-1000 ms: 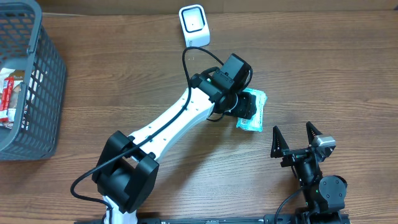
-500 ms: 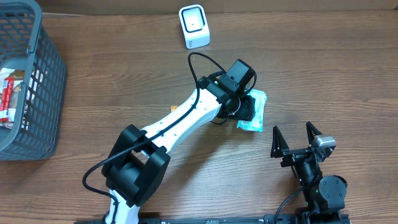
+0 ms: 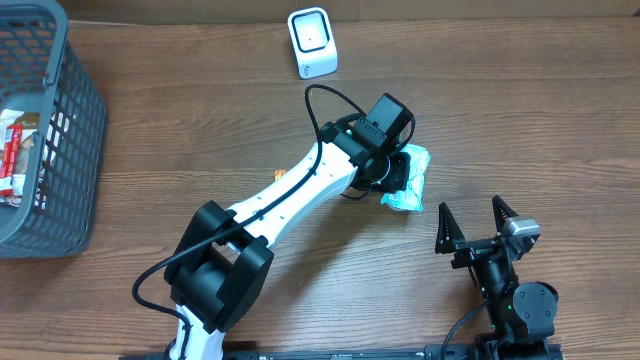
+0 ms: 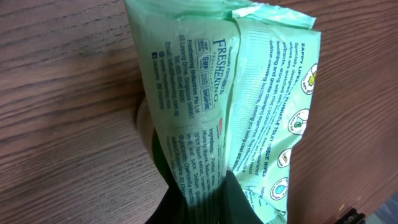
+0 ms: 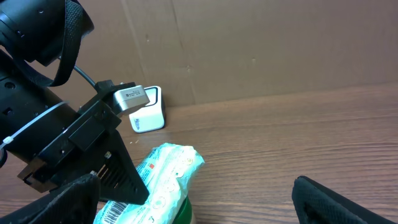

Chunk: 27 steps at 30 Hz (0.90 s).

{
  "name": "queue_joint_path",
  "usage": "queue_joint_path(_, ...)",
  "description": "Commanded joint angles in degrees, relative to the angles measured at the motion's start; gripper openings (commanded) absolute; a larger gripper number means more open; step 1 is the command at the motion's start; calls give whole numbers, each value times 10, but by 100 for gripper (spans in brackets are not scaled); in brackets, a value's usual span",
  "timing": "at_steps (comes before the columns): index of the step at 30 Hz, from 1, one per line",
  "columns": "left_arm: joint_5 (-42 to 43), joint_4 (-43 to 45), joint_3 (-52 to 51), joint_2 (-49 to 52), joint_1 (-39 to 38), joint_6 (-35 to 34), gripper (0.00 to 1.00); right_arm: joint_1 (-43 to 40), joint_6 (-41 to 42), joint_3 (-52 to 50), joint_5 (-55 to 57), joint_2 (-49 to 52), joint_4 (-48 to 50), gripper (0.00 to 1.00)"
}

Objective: Scan the item barcode

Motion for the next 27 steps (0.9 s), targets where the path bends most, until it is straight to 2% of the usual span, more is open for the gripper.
queue_joint_path(1, 2, -7, 8, 6, 1, 1, 4, -2, 2, -6, 6, -5, 2, 100)
queue_joint_path(17, 95, 24, 19, -81, 44, 1, 4, -2, 2, -6, 6, -5, 2, 100)
queue_joint_path(23, 81, 2, 18, -87, 71, 4, 4, -2, 2, -6, 6, -5, 2, 100)
queue_joint_path(27, 26, -43, 18, -87, 95, 5, 4, -2, 2, -6, 5, -5, 2, 100)
